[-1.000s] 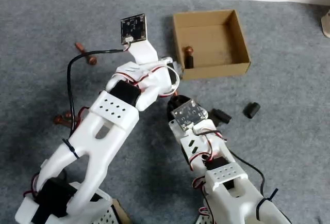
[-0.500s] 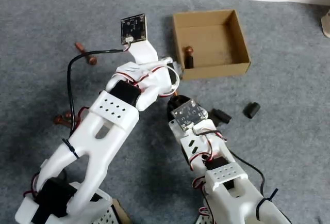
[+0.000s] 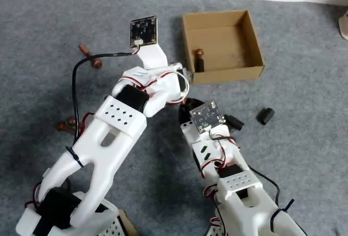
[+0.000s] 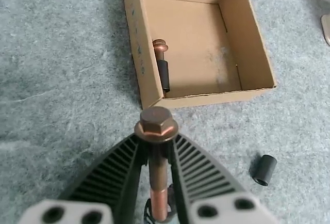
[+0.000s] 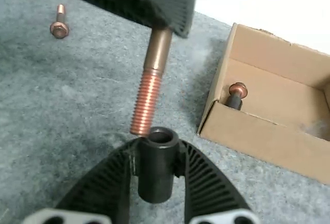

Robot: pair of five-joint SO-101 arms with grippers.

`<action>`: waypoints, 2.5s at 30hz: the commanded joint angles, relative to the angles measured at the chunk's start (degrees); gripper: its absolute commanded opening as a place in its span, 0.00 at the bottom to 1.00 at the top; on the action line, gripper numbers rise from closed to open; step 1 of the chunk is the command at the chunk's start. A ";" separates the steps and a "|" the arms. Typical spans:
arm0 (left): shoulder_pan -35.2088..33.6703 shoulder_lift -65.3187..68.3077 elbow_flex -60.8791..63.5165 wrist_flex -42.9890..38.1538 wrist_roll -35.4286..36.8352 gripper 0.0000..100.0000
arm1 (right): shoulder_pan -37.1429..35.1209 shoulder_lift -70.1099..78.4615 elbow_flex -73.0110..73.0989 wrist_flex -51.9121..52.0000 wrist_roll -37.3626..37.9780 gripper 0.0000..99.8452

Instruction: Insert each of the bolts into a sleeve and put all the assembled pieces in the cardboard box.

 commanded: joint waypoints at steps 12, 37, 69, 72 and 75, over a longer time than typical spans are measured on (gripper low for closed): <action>1.01 -3.56 8.22 -15.91 -5.89 0.01 | -0.66 -1.89 -3.56 0.04 -0.88 0.00; -5.93 -20.62 17.10 -24.26 -5.63 0.01 | -5.85 -1.89 -3.12 0.04 -0.97 0.00; -1.63 -23.16 28.79 -43.34 -10.02 0.00 | -4.18 -1.36 6.20 -26.42 -0.53 0.00; -1.27 -23.16 28.62 -41.85 -9.85 0.00 | -4.09 -1.27 6.20 -26.42 -0.53 0.00; -1.27 -23.25 28.53 -41.49 -9.85 0.00 | -4.09 -1.27 6.20 -26.42 -0.53 0.00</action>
